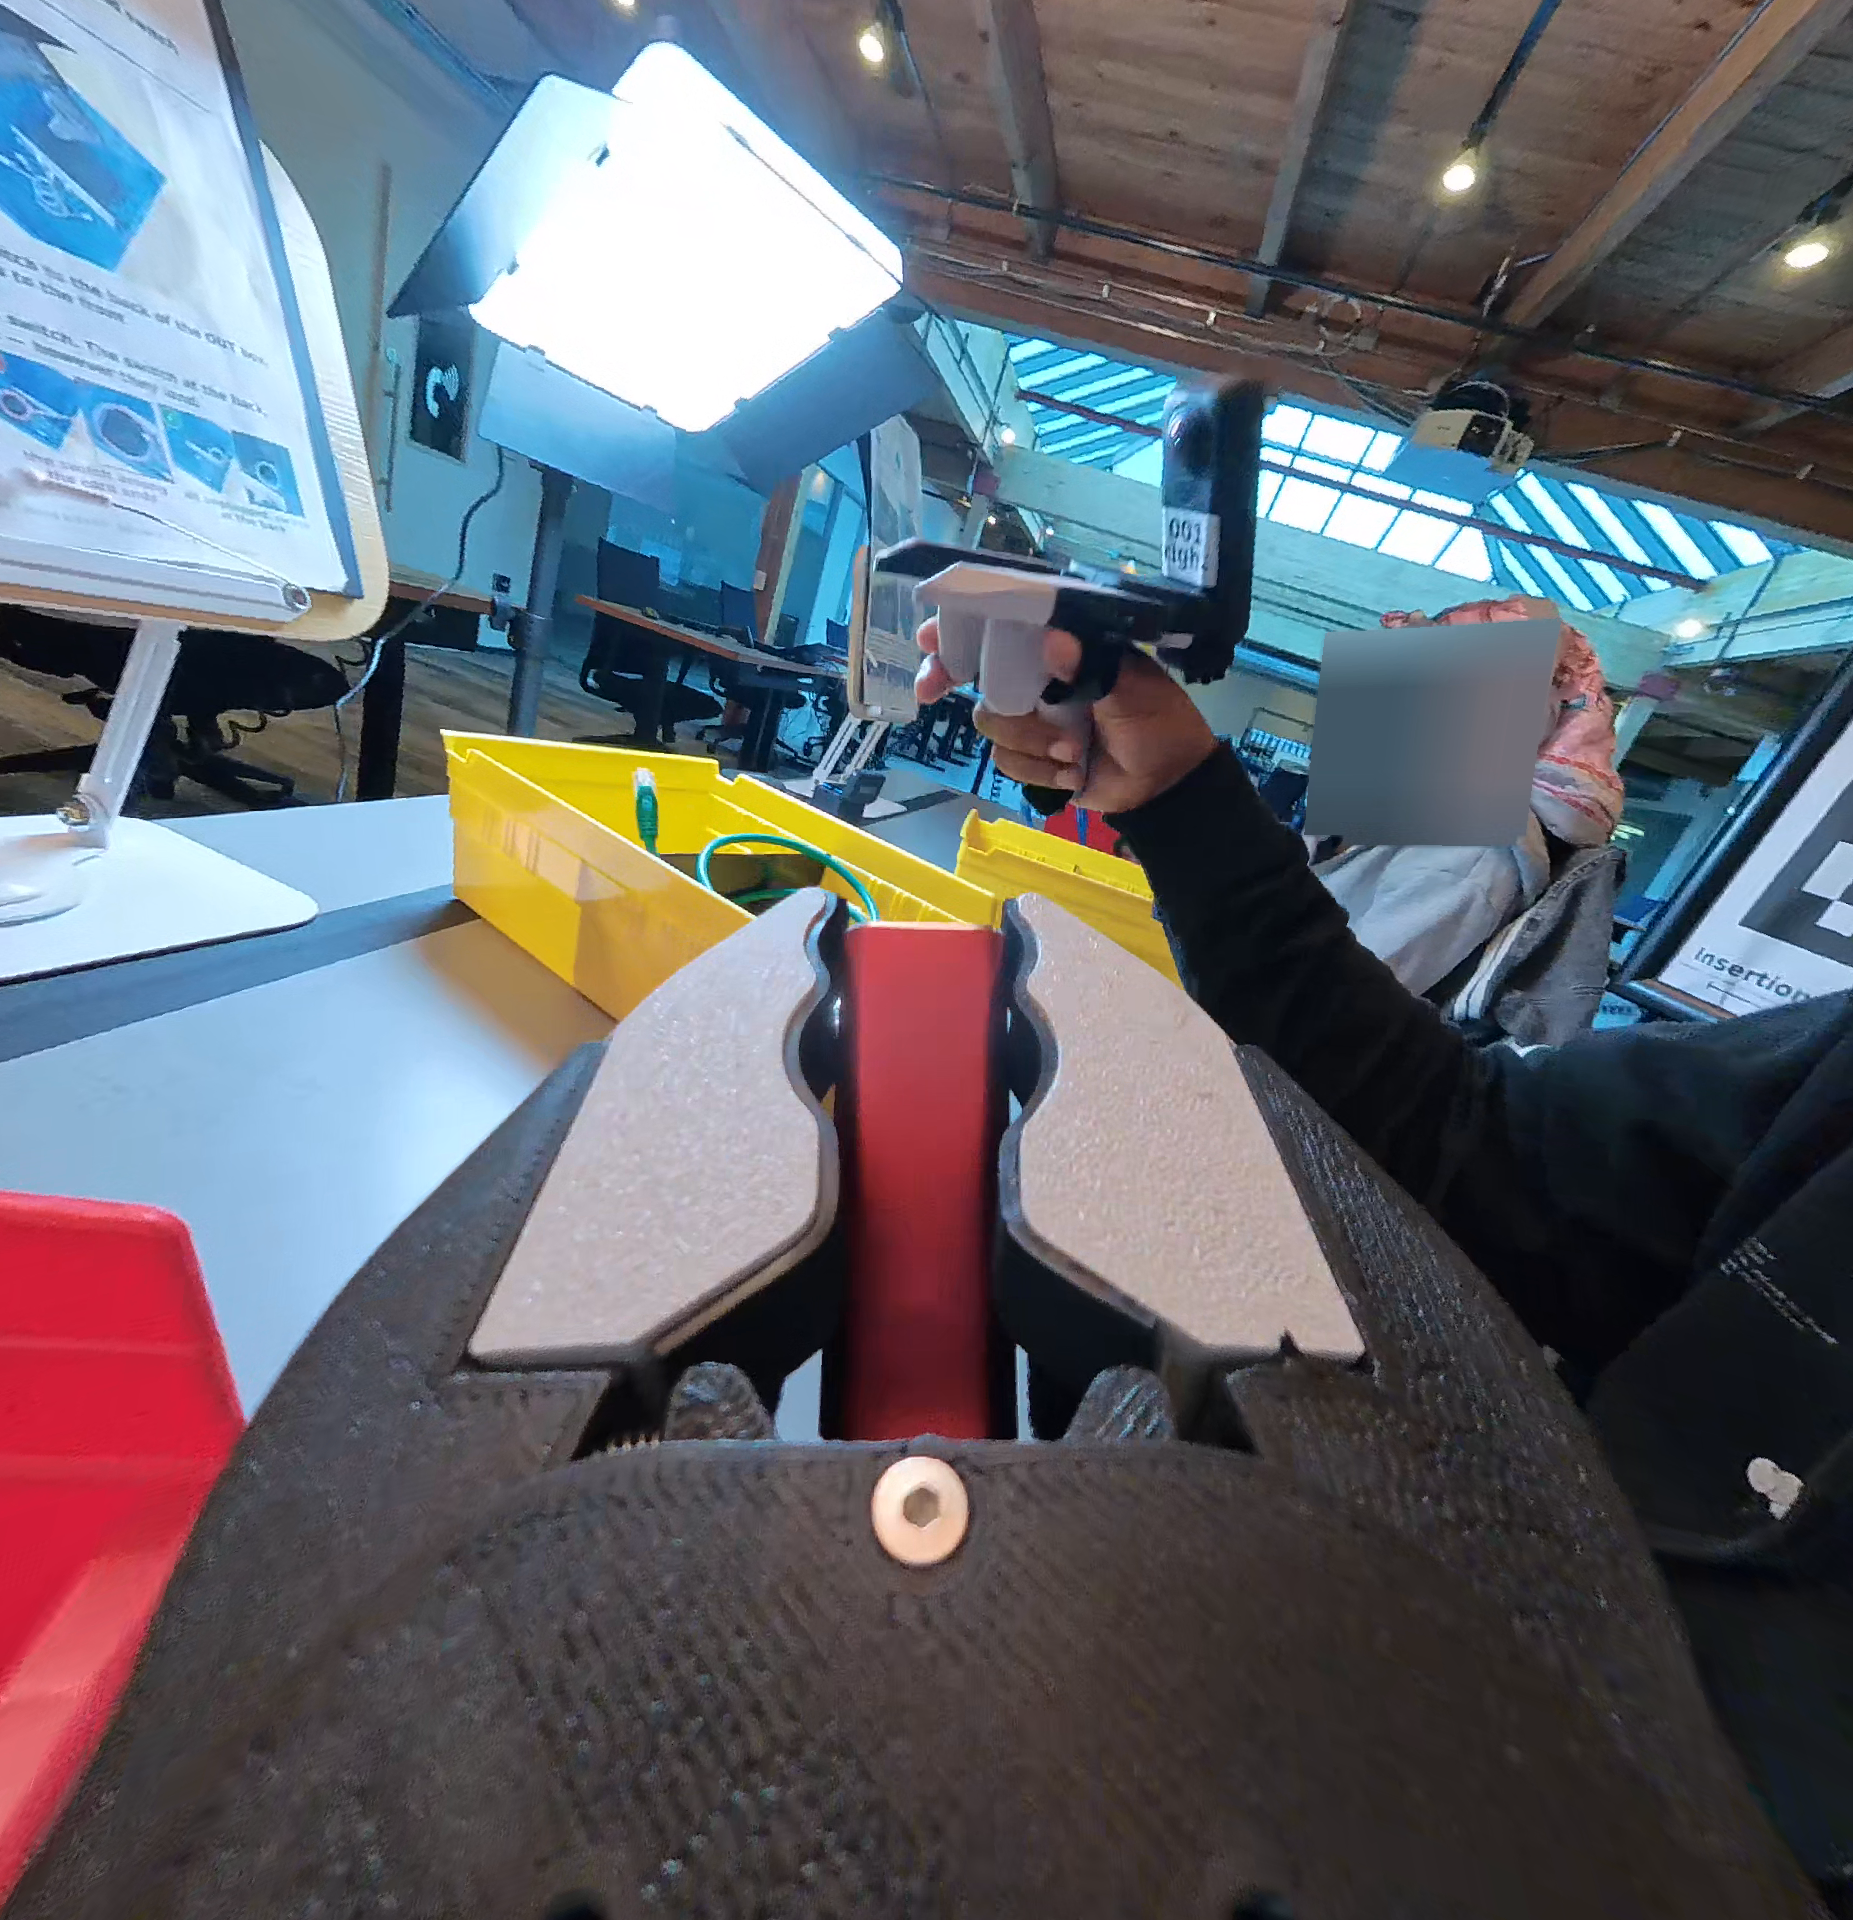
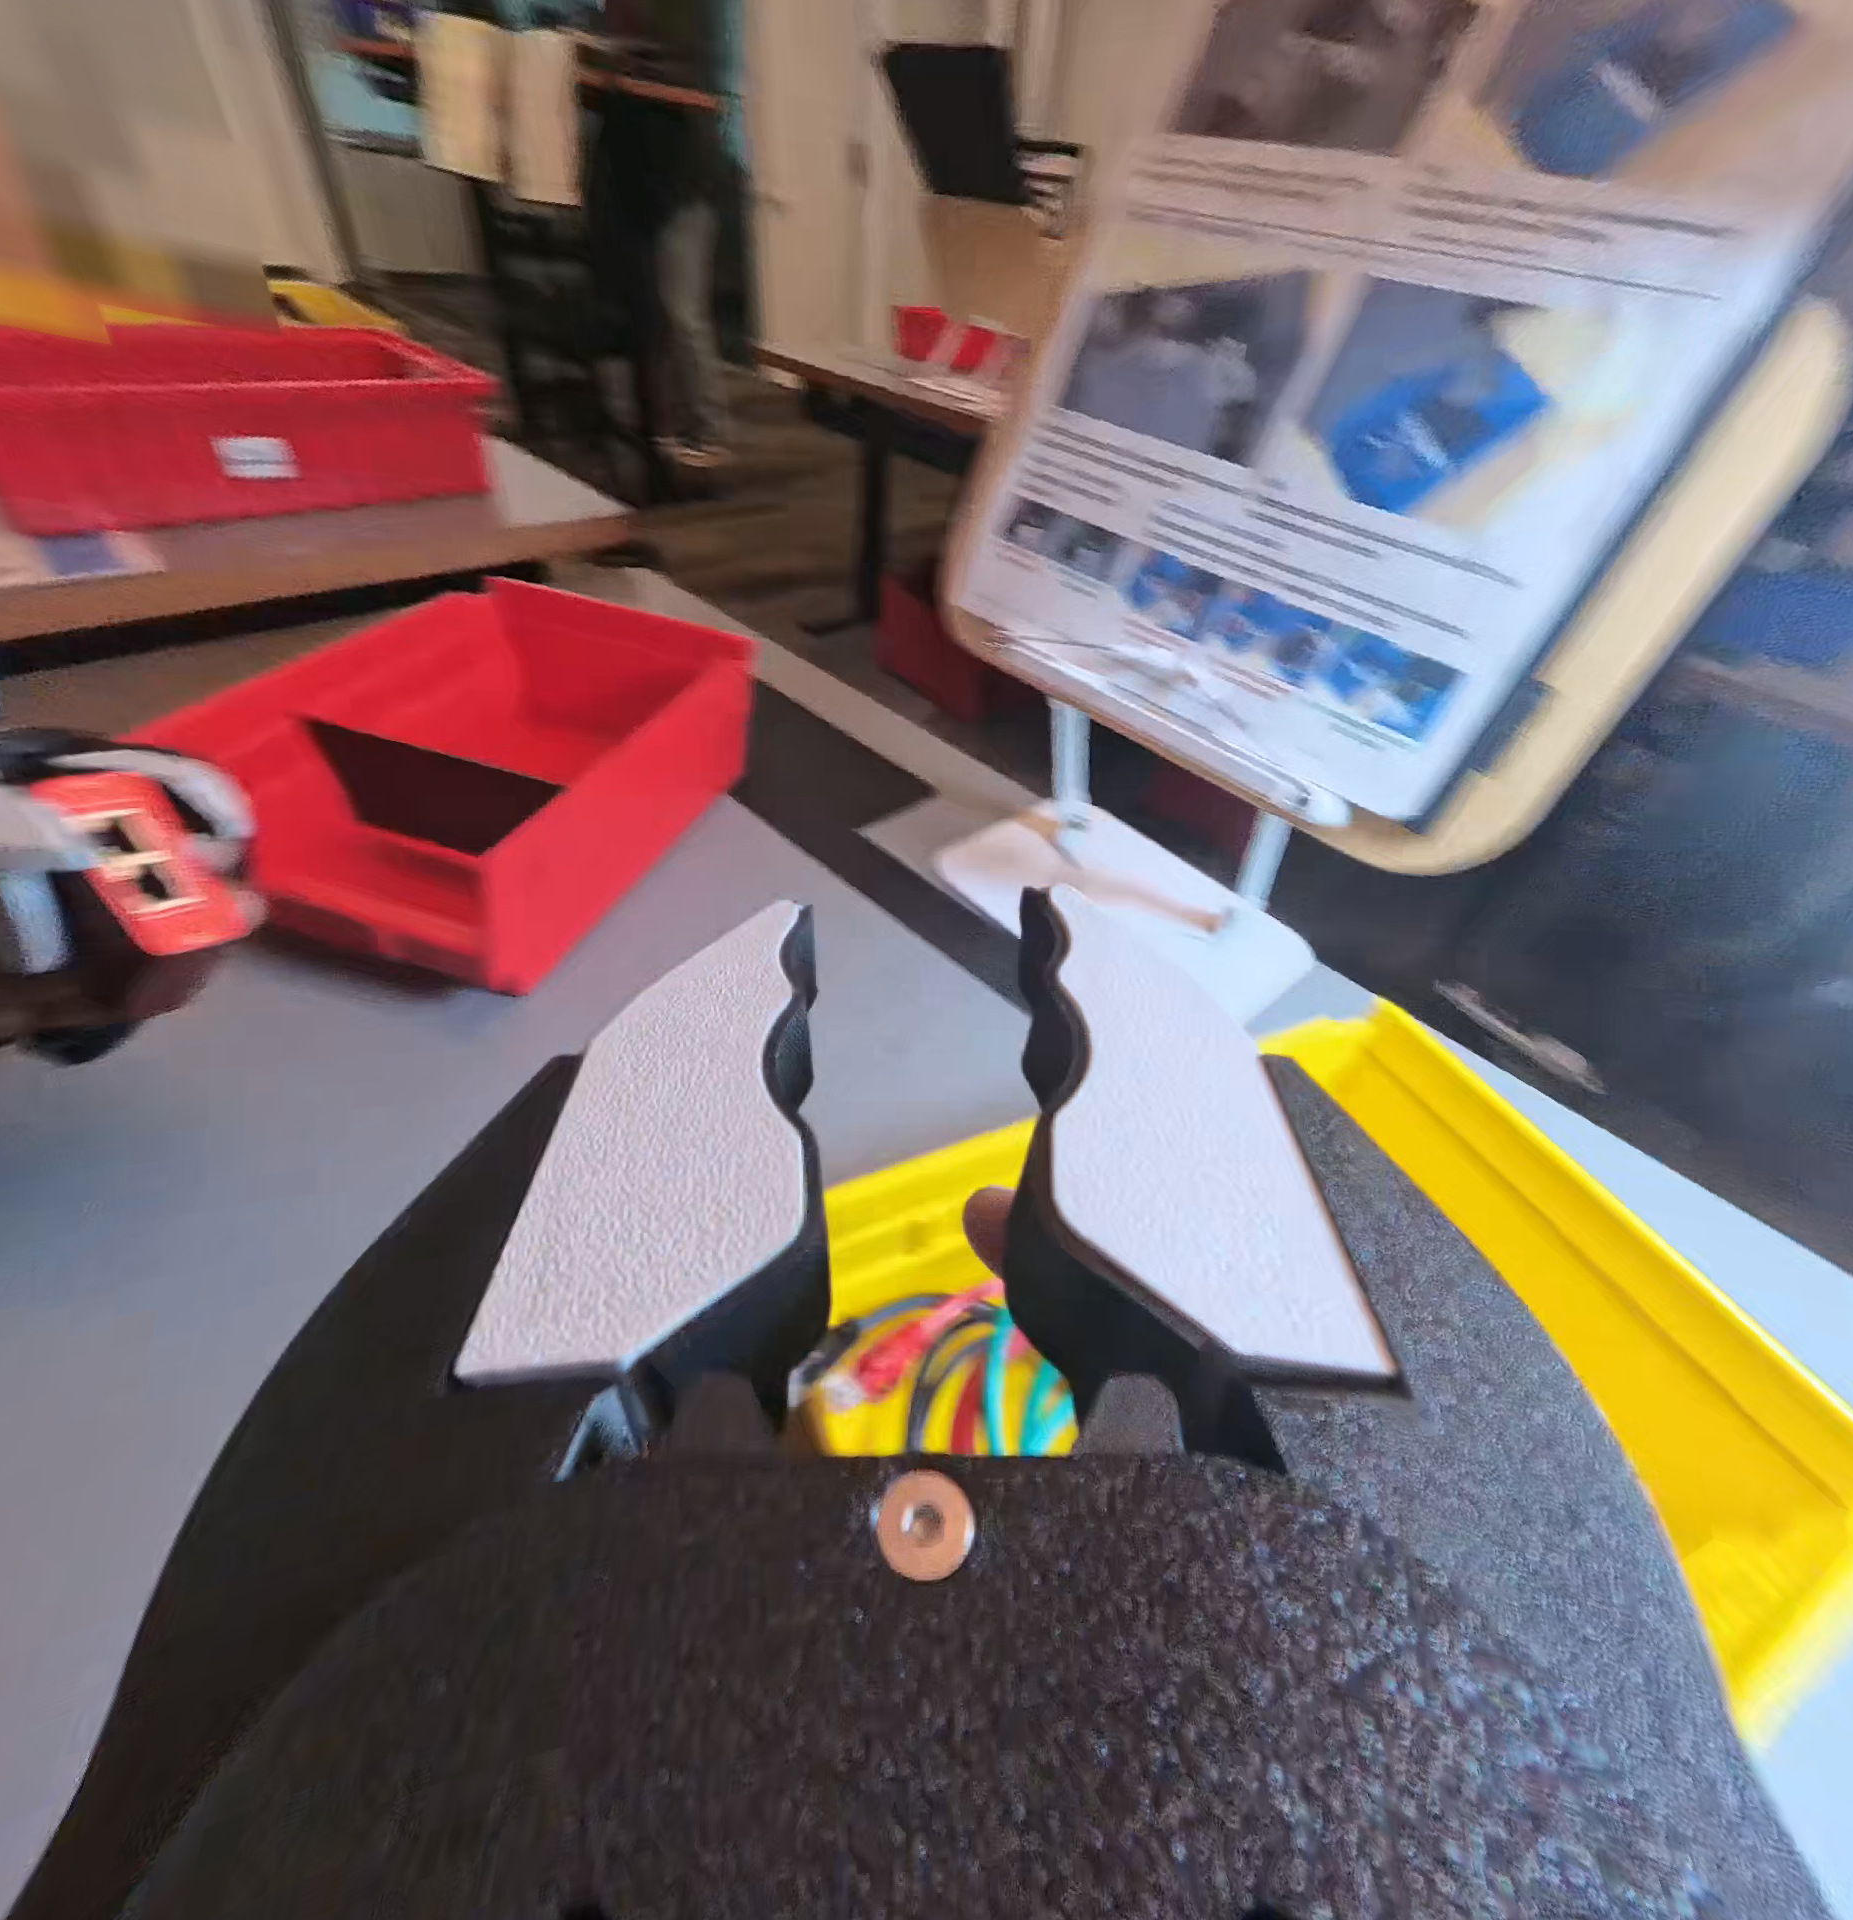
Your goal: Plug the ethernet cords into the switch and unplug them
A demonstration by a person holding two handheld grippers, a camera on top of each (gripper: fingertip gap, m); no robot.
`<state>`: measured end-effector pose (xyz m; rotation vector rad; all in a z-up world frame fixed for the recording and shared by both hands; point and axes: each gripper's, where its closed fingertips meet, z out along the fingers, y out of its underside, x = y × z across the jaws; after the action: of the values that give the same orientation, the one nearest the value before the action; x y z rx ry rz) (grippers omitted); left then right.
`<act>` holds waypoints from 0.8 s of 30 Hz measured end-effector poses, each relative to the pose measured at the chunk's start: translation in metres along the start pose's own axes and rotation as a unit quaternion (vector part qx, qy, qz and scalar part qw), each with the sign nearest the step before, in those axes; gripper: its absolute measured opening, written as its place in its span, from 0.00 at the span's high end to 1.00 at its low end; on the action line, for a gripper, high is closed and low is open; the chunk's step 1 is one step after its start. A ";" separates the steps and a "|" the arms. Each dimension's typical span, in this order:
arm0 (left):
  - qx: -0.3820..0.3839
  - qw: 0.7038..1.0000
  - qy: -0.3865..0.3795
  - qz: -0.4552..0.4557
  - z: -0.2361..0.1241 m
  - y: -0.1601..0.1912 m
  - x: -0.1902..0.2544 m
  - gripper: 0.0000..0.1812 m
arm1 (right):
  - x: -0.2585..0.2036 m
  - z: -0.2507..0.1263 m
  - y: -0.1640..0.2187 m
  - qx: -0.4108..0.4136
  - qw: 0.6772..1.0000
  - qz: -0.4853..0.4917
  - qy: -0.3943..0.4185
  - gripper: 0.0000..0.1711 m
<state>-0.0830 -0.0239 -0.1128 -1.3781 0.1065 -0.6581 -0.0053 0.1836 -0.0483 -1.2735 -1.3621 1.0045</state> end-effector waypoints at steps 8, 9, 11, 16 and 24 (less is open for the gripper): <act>0.011 1.000 0.030 0.001 0.003 -0.004 0.017 0.85 | -0.196 0.047 0.042 -0.074 0.930 -0.030 -0.359 0.74; 0.014 0.999 0.034 0.000 0.004 -0.004 0.018 0.85 | -0.217 0.053 0.051 -0.084 0.917 -0.014 -0.390 0.72; 0.022 0.999 0.043 0.001 0.004 -0.005 0.022 0.85 | -0.242 0.069 0.061 -0.083 0.910 0.005 -0.406 0.77; 0.006 0.999 0.050 0.006 0.003 -0.005 0.025 0.84 | -0.246 0.061 0.051 -0.051 0.890 0.032 -0.452 0.85; -0.103 0.993 0.050 0.020 0.009 0.029 0.022 0.85 | -0.211 0.042 0.041 -0.044 0.878 0.097 -0.467 0.86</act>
<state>-0.0506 -0.0256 -0.1312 -1.5363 0.2876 -0.6961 -0.0457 -0.0197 -0.1200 -1.0108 -2.0301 1.8593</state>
